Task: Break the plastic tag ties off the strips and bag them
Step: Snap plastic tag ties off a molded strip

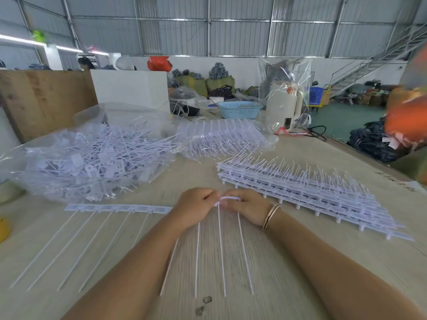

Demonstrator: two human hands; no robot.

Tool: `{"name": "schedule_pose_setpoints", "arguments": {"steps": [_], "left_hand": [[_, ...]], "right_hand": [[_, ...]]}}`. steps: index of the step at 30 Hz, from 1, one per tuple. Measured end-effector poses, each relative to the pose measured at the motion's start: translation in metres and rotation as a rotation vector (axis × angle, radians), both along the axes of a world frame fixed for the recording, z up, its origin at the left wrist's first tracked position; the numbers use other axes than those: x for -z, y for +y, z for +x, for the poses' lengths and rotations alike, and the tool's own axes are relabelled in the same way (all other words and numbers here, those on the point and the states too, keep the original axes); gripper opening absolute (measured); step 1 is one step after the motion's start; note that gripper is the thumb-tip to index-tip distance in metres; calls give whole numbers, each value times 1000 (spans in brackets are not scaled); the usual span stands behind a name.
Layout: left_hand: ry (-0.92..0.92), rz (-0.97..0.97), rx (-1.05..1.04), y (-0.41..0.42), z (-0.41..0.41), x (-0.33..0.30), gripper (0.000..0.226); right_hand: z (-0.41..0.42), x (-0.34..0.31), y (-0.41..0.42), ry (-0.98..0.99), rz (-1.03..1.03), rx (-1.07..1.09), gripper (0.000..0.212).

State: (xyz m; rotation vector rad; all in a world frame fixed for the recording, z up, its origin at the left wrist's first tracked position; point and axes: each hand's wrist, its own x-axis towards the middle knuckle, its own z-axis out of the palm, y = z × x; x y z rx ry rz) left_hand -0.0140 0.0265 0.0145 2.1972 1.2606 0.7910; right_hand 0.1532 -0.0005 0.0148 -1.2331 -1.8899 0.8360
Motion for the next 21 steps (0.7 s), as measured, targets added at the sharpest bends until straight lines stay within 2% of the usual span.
{"name": "schedule_pose_setpoints", "arguments": {"steps": [6,9,11,14,16,19,21], "left_hand": [[-331,-70,-50,-1,-2,-7,42],[-451,-137,-110,0,-6,-13,40],[-429,-85,-70,-2,-7,-14,41],[-314,2,-68,-7,-6,-9,42],[-301,12,-70,-8,-6,-7,38],[-342,-27,-72,-6,-12,-7,28],[-352,-32,-73,-6,-15,-8,29]], "right_hand": [[-12,2,-2,164,187,54,17],[-14,-4,-2,388,206,98,28],[-12,-3,-2,440,157,97,32],[-7,2,0,253,87,73,33],[-4,3,4,226,62,102,32],[2,0,8,410,-5,129,31],[7,-1,9,521,-61,119,30]]}}
